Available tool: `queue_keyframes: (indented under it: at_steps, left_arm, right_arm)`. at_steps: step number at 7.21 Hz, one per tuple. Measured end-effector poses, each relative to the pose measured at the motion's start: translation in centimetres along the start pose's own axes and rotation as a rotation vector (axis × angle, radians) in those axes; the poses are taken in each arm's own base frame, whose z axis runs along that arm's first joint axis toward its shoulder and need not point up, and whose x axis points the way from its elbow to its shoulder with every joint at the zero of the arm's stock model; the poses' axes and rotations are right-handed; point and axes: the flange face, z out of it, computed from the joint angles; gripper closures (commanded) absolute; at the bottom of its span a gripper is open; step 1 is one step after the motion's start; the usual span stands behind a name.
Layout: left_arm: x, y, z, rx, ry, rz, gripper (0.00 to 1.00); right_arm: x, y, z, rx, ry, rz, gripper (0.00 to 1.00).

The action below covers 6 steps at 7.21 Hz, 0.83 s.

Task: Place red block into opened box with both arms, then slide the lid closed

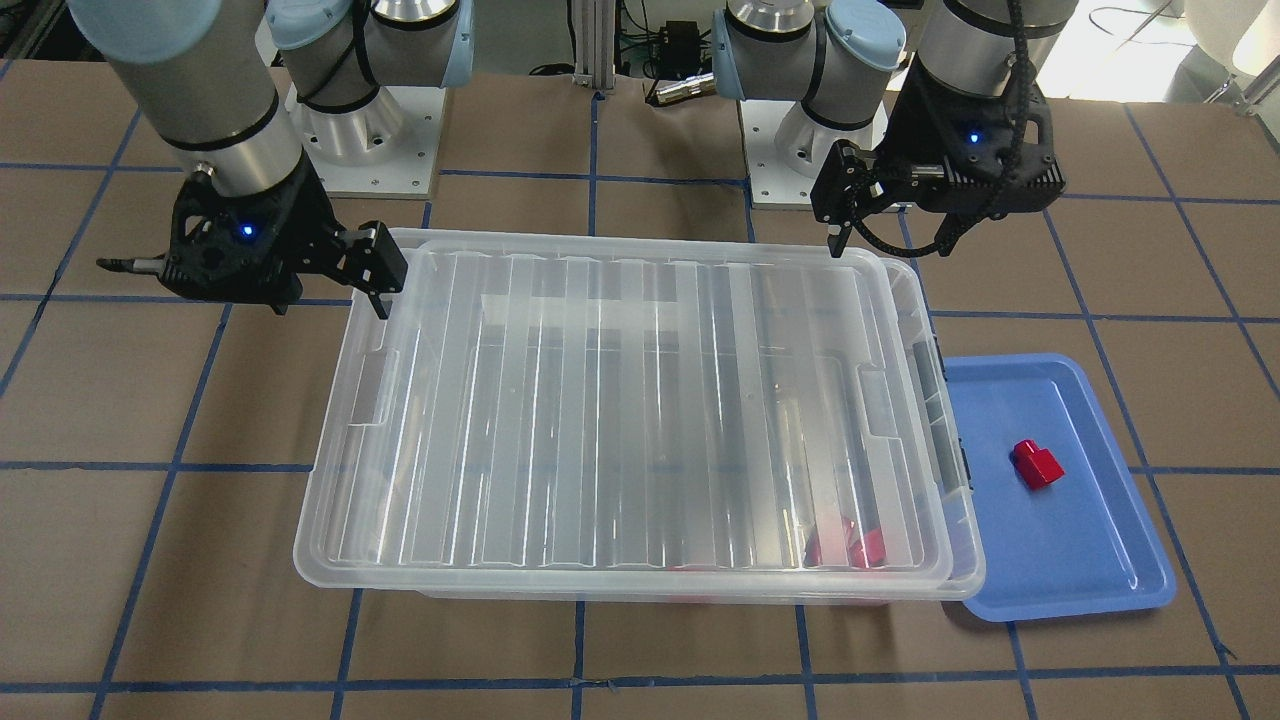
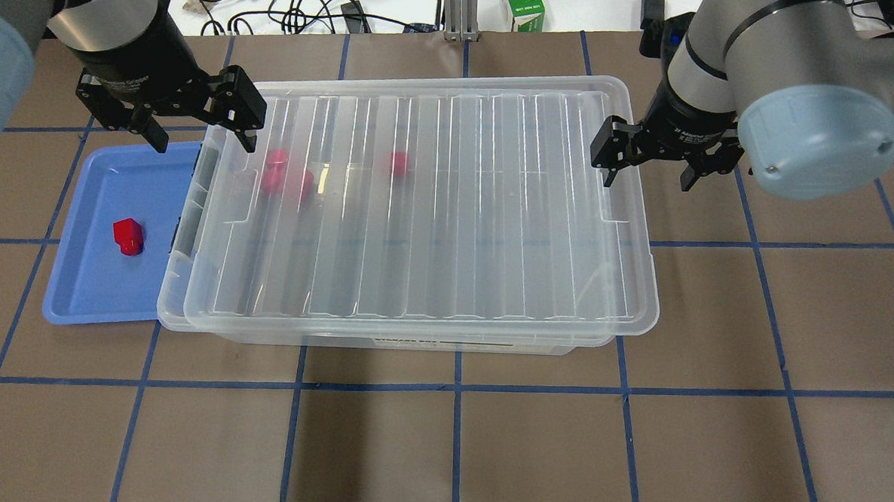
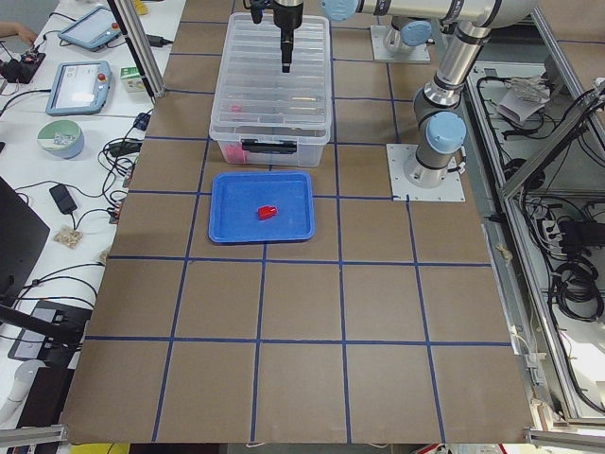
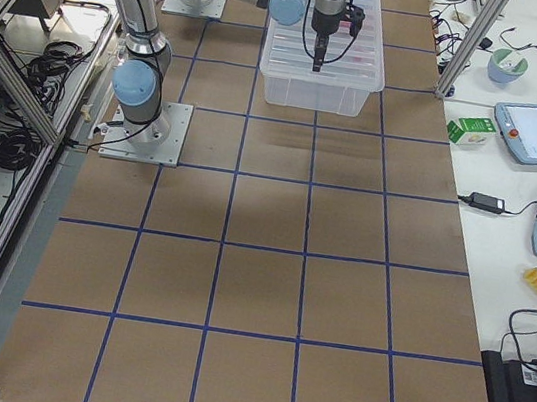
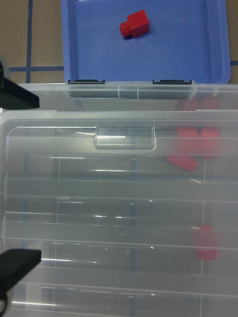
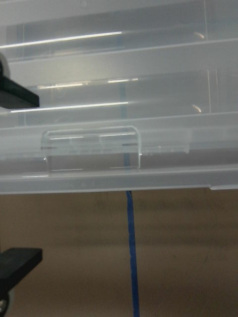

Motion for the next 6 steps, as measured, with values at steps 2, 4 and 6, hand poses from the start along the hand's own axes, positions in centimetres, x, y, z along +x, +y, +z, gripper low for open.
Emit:
queue_keyframes:
  at_steps: [2,4,6]
  left_arm:
    - [0.0,0.0,-0.1,0.001,0.000,0.001,0.00]
    - [0.0,0.0,0.0,0.001,0.000,0.001,0.00]
    - [0.0,0.0,0.0,0.000,0.000,0.002,0.00]
  right_arm:
    - [1.0,-1.1,3.4,-0.029,0.038,-0.009,0.00]
    - [2.7,-2.0,4.6,-0.040,0.082,-0.012,0.00]
    - [6.1,-2.9,5.6,-0.066,0.114,0.011,0.00]
